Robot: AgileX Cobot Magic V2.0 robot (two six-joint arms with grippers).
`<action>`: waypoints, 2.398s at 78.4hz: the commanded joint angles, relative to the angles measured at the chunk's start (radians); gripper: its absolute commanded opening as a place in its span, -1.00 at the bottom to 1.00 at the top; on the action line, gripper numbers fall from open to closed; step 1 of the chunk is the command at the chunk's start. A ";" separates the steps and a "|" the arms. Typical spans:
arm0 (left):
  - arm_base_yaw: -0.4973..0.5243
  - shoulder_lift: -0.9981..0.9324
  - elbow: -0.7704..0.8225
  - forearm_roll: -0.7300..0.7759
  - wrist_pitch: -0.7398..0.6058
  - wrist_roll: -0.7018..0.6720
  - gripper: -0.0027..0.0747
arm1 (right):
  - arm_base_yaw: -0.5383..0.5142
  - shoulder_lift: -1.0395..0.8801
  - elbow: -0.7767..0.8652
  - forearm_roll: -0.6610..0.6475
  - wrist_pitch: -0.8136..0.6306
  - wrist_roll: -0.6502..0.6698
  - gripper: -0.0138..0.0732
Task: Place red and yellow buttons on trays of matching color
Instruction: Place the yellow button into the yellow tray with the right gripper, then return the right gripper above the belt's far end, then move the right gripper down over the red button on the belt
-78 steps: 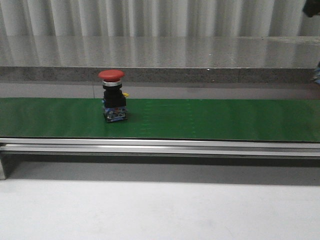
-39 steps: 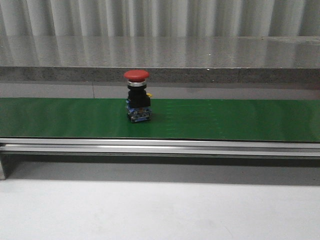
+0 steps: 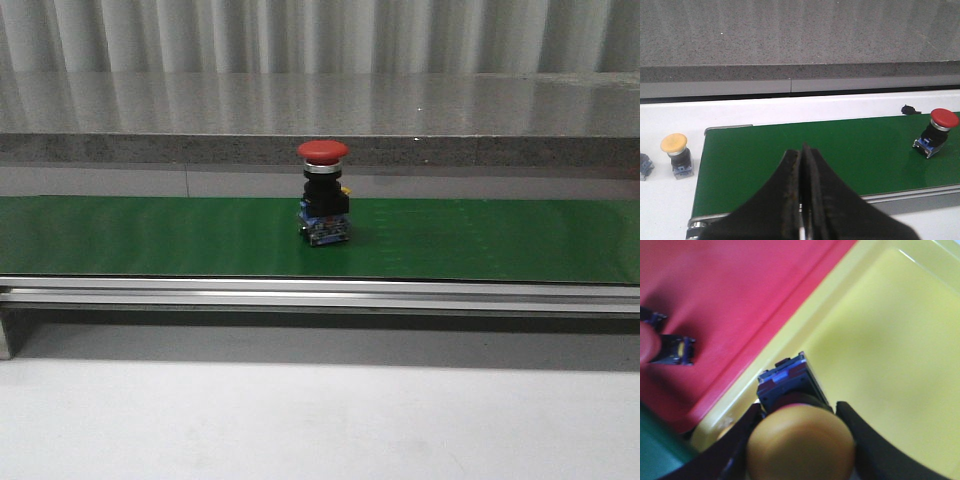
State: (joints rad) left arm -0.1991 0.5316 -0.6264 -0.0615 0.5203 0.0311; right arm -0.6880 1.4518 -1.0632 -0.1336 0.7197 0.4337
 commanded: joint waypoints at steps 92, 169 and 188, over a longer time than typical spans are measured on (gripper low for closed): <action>-0.008 0.002 -0.027 -0.013 -0.076 -0.001 -0.98 | -0.006 0.191 0.025 0.016 -0.169 0.024 0.39; -0.008 0.002 -0.027 -0.013 -0.076 -0.001 -0.98 | 0.333 -0.205 0.025 -0.004 0.184 -0.141 0.39; -0.008 0.002 -0.027 -0.013 -0.076 -0.001 -0.98 | 0.488 -0.163 -0.025 0.134 0.279 -0.316 0.39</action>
State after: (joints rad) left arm -0.1991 0.5316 -0.6264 -0.0615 0.5185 0.0311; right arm -0.2237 1.2900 -1.0337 -0.0511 0.9793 0.1994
